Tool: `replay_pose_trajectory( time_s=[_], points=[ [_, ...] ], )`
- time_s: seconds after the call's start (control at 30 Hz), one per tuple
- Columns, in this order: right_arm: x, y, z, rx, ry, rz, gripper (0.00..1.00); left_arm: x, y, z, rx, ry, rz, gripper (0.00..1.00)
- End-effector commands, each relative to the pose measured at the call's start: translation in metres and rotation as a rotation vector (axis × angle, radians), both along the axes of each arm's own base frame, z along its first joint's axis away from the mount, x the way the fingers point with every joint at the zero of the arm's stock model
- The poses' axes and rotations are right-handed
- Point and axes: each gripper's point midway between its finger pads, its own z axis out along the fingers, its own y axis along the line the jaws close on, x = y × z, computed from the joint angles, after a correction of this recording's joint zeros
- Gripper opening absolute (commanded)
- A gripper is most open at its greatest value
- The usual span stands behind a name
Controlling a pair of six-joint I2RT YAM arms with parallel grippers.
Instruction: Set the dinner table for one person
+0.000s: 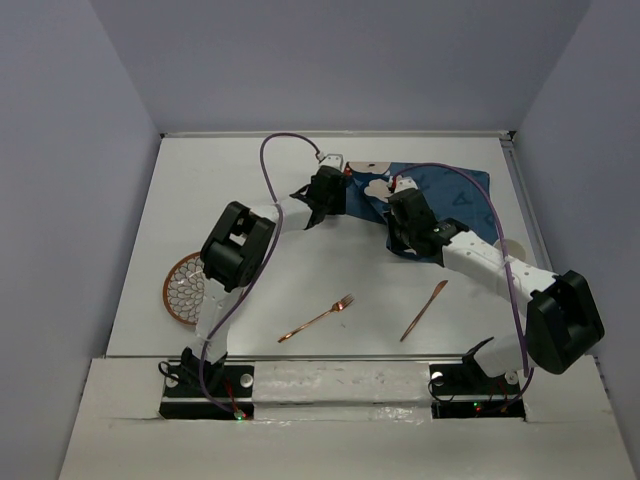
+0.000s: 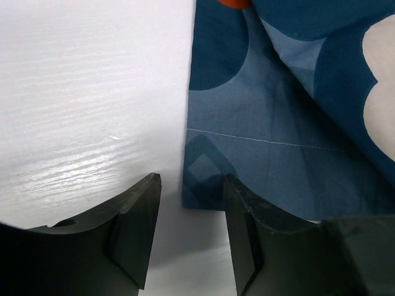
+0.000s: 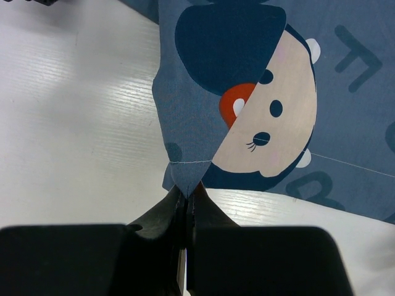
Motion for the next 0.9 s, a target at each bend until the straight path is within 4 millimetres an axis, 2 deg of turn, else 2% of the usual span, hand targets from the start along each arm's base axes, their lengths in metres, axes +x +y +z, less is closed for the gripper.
replay_pose_trajectory(
  time_s=[0.0, 0.07, 0.13, 0.2, 0.37, 0.47, 0.57, 0.6, 0.7, 0.73, 0.77, 0.8, 0.87],
  points=[
    [0.006, 0.006, 0.010, 0.027, -0.048, 0.009, 0.00, 0.012, -0.003, 0.020, -0.007, -0.060, -0.001, 0.57],
    [0.006, 0.007, 0.011, 0.031, -0.051, 0.010, 0.00, 0.013, -0.010, 0.020, -0.022, -0.049, -0.034, 0.53],
    [0.007, 0.006, 0.014, 0.030, -0.060, 0.007, 0.00, 0.009, -0.015, 0.009, -0.030, -0.017, -0.054, 0.45],
    [0.006, 0.005, 0.016, 0.033, -0.064, 0.005, 0.00, 0.007, -0.015, 0.003, -0.032, -0.006, -0.052, 0.35],
    [0.005, 0.004, 0.024, 0.045, -0.084, 0.001, 0.00, 0.004, -0.016, -0.003, -0.046, 0.002, -0.059, 0.23],
    [0.005, 0.002, 0.030, 0.048, -0.100, -0.003, 0.00, 0.004, -0.013, 0.003, -0.051, -0.012, -0.049, 0.00],
    [0.006, -0.002, 0.038, 0.044, -0.126, -0.016, 0.00, 0.004, -0.005, 0.026, -0.063, -0.052, -0.029, 0.00],
    [0.008, -0.002, 0.045, 0.049, -0.144, -0.020, 0.00, 0.006, -0.003, 0.053, -0.087, -0.094, -0.023, 0.00],
    [0.010, -0.007, 0.065, 0.045, -0.186, -0.042, 0.00, 0.008, 0.015, 0.101, -0.098, -0.175, 0.016, 0.00],
    [0.012, -0.008, 0.079, 0.053, -0.210, -0.049, 0.00, 0.006, 0.026, 0.140, -0.109, -0.240, 0.049, 0.00],
    [0.014, -0.010, 0.088, 0.049, -0.230, -0.059, 0.00, 0.004, 0.034, 0.153, -0.090, -0.268, 0.061, 0.00],
    [0.015, -0.012, 0.107, 0.062, -0.265, -0.067, 0.00, -0.001, 0.050, 0.188, -0.086, -0.329, 0.111, 0.00],
    [0.016, -0.020, 0.127, 0.061, -0.306, -0.085, 0.00, -0.009, 0.068, 0.215, -0.075, -0.374, 0.157, 0.00]
  ],
)
